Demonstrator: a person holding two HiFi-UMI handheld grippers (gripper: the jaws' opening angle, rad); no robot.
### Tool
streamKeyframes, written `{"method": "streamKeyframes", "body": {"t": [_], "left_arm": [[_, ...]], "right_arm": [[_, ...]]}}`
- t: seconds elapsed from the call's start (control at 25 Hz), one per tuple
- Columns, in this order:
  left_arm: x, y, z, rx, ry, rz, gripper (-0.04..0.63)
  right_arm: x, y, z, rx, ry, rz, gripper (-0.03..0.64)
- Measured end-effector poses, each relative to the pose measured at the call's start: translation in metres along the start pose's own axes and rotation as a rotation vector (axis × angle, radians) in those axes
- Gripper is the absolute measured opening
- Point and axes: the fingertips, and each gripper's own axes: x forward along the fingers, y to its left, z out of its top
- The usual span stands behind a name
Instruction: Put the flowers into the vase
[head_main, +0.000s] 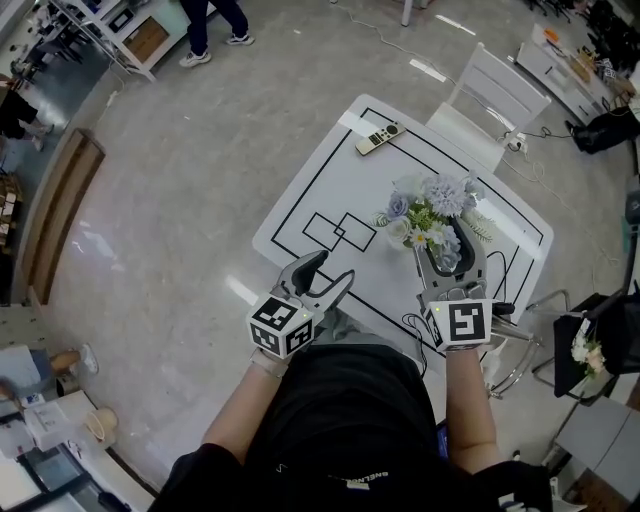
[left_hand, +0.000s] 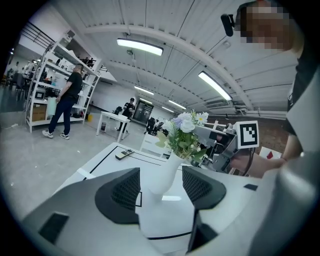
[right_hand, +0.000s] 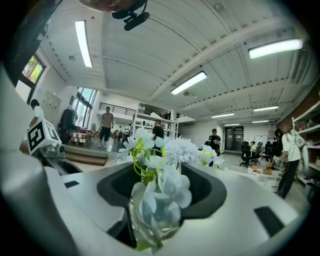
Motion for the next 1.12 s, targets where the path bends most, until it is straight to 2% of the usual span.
{"method": "streamKeyframes", "body": {"t": [0.44,1.12], "left_arm": [[0.014,-0.011,0.005,0.017,0.012,-0.065,0.247],[0.033,-0.032,0.016,0.063,0.033,-0.200,0.247]], "right_arm": [[-0.018,-0.013,0.022,0.062,-0.046,-0.050,0.239],[-0.034,-0.019,0.029,0.049,-0.031,-0.115,0.239]]}}
